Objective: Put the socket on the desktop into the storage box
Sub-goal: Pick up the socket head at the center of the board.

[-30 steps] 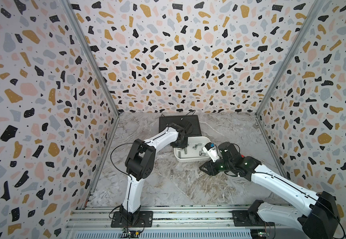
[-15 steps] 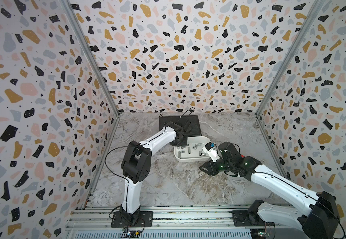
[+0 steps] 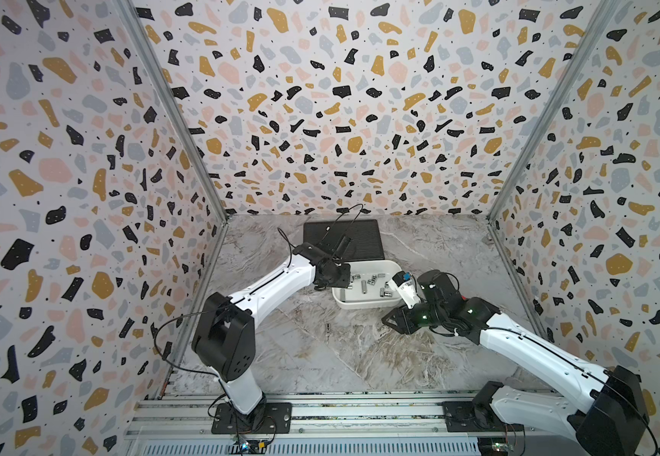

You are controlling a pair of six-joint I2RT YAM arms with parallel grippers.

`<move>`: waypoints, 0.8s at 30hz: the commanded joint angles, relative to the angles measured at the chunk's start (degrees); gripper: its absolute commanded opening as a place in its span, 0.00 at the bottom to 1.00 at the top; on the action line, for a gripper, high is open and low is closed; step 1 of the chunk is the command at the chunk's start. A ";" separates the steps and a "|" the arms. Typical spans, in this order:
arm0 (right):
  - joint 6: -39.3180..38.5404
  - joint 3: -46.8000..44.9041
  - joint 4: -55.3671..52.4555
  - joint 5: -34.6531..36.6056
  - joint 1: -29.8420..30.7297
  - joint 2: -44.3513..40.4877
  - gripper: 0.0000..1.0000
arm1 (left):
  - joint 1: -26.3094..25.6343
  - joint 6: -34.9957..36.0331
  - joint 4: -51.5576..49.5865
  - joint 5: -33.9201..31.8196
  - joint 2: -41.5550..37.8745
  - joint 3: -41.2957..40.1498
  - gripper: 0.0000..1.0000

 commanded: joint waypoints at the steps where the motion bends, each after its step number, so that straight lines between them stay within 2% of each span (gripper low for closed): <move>1: -1.13 2.80 -2.26 -1.16 -0.28 -0.58 0.40 | 0.22 1.88 2.47 2.61 -4.38 -3.33 0.49; 9: -3.10 5.04 -3.89 -2.26 -0.13 2.04 0.40 | 0.39 1.82 4.65 5.12 -11.42 -12.56 0.51; 24: -4.73 9.62 -2.98 -5.16 2.92 10.43 0.40 | 1.21 -1.95 7.95 8.19 -18.71 -24.37 0.52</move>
